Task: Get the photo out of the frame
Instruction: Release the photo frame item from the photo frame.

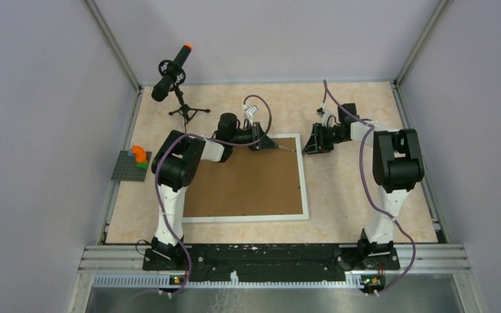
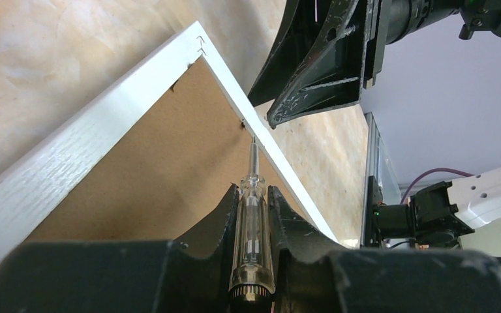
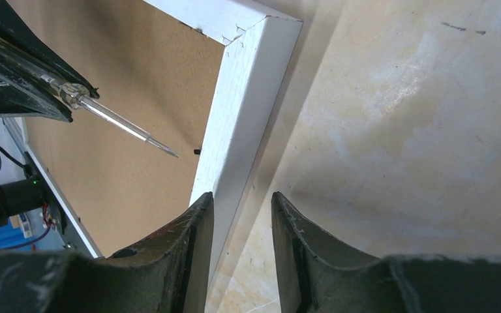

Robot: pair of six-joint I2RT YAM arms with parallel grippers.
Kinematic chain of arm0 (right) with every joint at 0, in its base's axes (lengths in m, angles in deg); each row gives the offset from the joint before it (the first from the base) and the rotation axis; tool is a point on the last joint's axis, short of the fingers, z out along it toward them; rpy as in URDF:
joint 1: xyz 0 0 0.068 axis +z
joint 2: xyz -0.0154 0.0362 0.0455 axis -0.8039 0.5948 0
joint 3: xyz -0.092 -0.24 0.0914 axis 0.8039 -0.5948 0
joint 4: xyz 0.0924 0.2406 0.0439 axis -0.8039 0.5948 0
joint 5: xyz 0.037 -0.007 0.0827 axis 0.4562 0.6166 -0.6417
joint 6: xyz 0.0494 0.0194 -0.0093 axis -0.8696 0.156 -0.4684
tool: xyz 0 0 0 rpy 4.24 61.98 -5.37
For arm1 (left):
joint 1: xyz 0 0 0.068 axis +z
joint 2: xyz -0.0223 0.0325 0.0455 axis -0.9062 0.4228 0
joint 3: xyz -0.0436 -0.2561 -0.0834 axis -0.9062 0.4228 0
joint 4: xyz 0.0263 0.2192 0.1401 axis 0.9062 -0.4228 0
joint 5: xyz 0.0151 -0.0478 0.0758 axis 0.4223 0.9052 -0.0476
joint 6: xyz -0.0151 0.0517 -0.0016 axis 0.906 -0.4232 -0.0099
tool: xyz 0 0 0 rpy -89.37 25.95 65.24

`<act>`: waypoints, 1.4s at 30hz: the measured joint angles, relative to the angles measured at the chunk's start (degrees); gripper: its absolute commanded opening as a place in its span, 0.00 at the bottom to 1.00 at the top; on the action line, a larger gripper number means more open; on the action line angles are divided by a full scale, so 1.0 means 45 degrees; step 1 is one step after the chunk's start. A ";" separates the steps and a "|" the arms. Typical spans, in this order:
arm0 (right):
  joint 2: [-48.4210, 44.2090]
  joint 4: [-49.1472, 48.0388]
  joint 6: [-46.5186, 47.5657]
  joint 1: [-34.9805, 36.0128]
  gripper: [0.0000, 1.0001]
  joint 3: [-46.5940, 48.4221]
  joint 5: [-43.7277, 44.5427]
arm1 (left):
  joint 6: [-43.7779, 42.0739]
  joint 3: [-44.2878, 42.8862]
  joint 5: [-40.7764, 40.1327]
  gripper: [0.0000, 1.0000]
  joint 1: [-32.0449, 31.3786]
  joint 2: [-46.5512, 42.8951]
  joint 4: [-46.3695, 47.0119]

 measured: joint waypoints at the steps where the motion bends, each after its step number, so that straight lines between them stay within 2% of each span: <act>1: 0.0015 -0.0024 -0.0049 0.0000 0.35 0.0000 0.0000 | -0.0005 0.0010 -0.0019 0.00 0.0000 0.0034 0.0034; 27: 0.0170 -0.0714 -0.0816 0.0563 0.24 0.0000 0.0112 | 0.0136 -0.0146 -0.0160 0.00 -0.0078 0.0685 0.0646; 37: 0.0175 -0.0743 -0.1005 0.0593 0.13 0.0010 0.0126 | 0.0117 -0.0330 -0.0107 0.00 -0.0155 0.0826 0.0699; 42: 0.0194 -0.0714 -0.1107 0.0583 0.08 0.0049 0.0194 | -0.0661 -0.0355 -0.0005 0.00 -0.0238 0.0714 0.0423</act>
